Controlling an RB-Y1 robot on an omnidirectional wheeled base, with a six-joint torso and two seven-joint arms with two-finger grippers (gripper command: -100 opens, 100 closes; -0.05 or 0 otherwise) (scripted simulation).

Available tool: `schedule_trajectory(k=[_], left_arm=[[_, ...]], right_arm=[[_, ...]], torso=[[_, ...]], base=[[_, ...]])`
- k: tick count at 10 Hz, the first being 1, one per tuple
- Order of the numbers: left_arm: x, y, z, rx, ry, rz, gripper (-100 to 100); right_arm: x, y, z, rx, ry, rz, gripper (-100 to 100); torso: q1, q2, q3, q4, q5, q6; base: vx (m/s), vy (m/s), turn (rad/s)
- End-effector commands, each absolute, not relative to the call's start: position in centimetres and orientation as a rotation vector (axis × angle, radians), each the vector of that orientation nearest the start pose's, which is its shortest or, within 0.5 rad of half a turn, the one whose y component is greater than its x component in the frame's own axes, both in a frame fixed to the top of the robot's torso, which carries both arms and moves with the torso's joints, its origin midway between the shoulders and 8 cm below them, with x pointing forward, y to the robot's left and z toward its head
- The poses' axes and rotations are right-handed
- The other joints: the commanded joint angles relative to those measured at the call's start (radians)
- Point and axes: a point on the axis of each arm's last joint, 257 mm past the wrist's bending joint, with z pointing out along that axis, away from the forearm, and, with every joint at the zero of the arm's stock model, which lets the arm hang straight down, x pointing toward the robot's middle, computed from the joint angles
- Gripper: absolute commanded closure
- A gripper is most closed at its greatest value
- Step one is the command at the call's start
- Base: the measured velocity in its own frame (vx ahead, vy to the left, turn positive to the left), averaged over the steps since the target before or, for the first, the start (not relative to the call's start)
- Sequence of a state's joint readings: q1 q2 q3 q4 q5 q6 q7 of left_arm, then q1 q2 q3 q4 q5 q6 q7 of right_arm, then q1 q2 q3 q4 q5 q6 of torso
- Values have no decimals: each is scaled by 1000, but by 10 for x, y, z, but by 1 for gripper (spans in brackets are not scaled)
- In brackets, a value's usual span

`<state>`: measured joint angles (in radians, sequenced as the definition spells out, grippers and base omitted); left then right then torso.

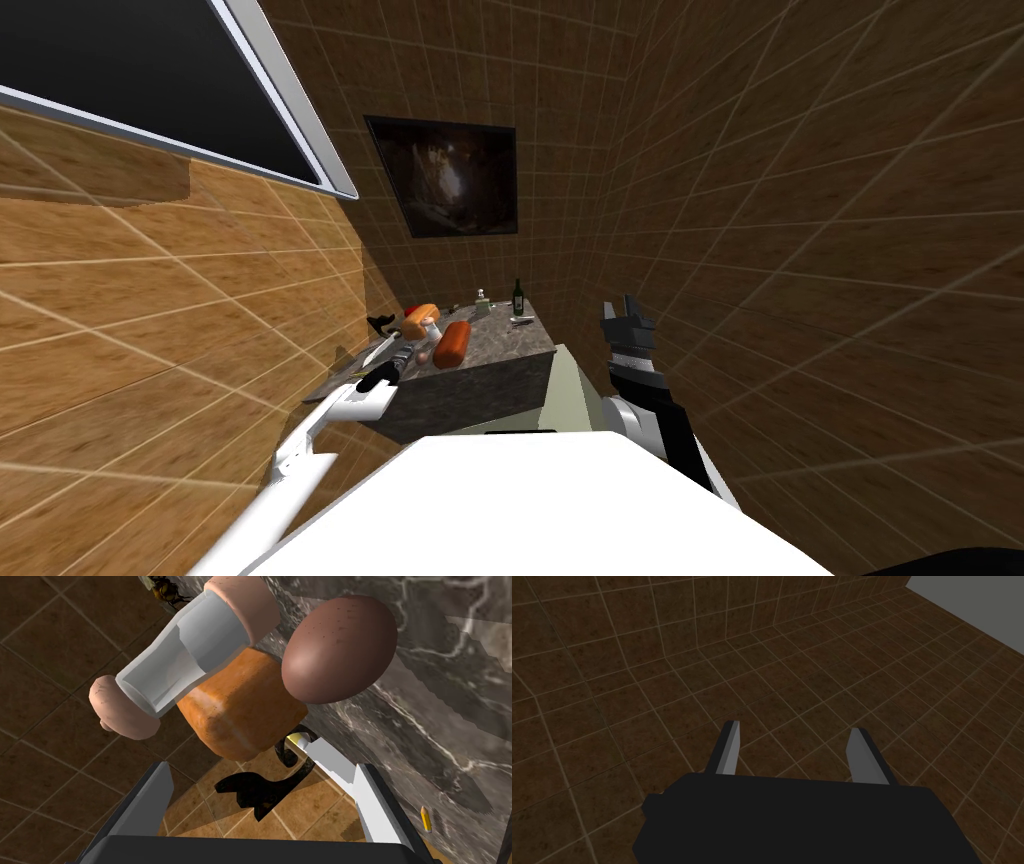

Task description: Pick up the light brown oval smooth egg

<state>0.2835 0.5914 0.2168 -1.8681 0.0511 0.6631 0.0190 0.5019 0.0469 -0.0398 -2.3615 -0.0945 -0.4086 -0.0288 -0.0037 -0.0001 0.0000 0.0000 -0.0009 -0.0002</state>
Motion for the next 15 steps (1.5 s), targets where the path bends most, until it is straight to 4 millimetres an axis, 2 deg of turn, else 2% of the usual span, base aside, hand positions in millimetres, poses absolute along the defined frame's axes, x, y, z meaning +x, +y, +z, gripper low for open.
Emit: schedule_trajectory(k=[1, 6, 8, 9, 10, 11, 14, 15], left_arm=[[411, 536, -263, -1364, 1554, -251, -100], [398, 542, -292, -1466, 1605, -175, -100], [384, 543, -314, -1520, 1637, -134, -100], [392, 542, -305, -1499, 1624, -151, -100], [391, 542, -307, -1504, 1627, -147, 0], [392, 545, -313, -1505, 1624, -146, -100], [393, 546, -317, -1507, 1623, -144, -100], [393, 546, -317, -1506, 1623, -145, 100]], right_arm=[[337, -306, 43, 759, 511, 1348, 0], [337, -307, 43, 759, 511, 1348, 0], [337, -307, 43, 759, 511, 1348, 0], [337, -307, 43, 759, 511, 1348, 0], [337, -307, 43, 759, 511, 1348, 0], [337, -307, 43, 759, 511, 1348, 0], [336, -307, 43, 759, 511, 1348, 0], [337, -307, 43, 759, 511, 1348, 0]], torso=[[0, 0, 0, 0, 0, 0], [1, -2, -1, 0, 0, 0], [3, -2, -1, -1, 0, 0], [5, -3, -2, -1, 1, 0], [5, -2, -1, 0, 1, 0], [4, -1, 0, 0, 1, 0], [6, -3, -2, -1, 1, 0], [6, -2, -1, 0, 1, 0]], base=[[-5, -72, -34], [21, -41, -30], [42, -1, -16], [21, 12, -5], [0, 0, 0], [26, 23, -17], [38, 27, -12], [0, 3, 16]])
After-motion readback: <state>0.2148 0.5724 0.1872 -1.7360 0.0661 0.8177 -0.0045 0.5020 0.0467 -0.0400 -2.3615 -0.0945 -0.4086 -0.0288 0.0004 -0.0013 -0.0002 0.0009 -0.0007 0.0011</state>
